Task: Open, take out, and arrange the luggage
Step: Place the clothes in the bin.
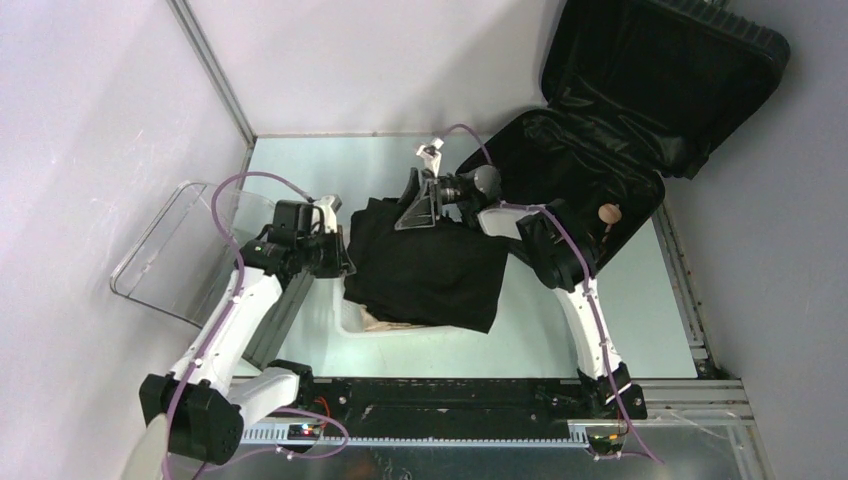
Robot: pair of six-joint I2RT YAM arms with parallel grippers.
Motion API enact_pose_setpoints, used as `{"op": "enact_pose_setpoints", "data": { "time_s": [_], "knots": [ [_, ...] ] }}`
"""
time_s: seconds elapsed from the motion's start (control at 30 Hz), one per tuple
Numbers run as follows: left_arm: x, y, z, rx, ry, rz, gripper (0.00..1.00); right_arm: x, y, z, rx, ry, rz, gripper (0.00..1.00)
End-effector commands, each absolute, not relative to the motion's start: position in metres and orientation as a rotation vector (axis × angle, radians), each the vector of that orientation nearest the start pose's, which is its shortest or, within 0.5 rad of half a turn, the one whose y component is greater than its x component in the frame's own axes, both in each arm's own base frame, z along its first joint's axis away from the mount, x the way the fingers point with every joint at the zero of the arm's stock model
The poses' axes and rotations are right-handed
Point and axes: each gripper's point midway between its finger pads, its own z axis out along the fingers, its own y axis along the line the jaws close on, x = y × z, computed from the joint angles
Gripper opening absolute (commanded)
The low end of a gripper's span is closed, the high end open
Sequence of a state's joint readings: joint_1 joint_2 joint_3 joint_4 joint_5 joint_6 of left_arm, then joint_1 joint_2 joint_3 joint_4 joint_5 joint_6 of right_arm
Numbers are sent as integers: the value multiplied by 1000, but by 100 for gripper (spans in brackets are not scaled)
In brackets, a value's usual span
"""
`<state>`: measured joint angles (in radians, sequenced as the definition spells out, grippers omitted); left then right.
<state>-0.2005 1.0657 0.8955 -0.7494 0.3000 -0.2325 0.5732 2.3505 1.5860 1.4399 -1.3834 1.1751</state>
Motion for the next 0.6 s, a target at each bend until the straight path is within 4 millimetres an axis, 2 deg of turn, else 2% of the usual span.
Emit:
{"op": "enact_pose_setpoints", "data": {
  "time_s": [0.0, 0.07, 0.1, 0.3, 0.4, 0.43, 0.57],
  "knots": [
    [239, -108, 149, 28, 2509, -542, 0, 349, 401, 258, -932, 1244, 1828, 81],
    [237, -112, 146, -4, 2515, -577, 3, 355, 392, 268, -863, 1234, 1805, 97],
    [237, -113, 147, -30, 2505, -589, 4, 355, 389, 273, -840, 1235, 1807, 99],
    [227, -119, 133, -173, 2524, -639, 0, 374, 358, 313, -627, 1352, 1831, 100],
    [223, -121, 133, -200, 2520, -607, 0, 386, 351, 319, -554, 1461, 1756, 100],
    [223, -121, 135, -195, 2509, -575, 0, 388, 348, 317, -497, 1565, 1739, 100],
    [224, -122, 140, -261, 2504, -551, 0, 406, 323, 308, -334, 1751, 1479, 100]
  ]
}}
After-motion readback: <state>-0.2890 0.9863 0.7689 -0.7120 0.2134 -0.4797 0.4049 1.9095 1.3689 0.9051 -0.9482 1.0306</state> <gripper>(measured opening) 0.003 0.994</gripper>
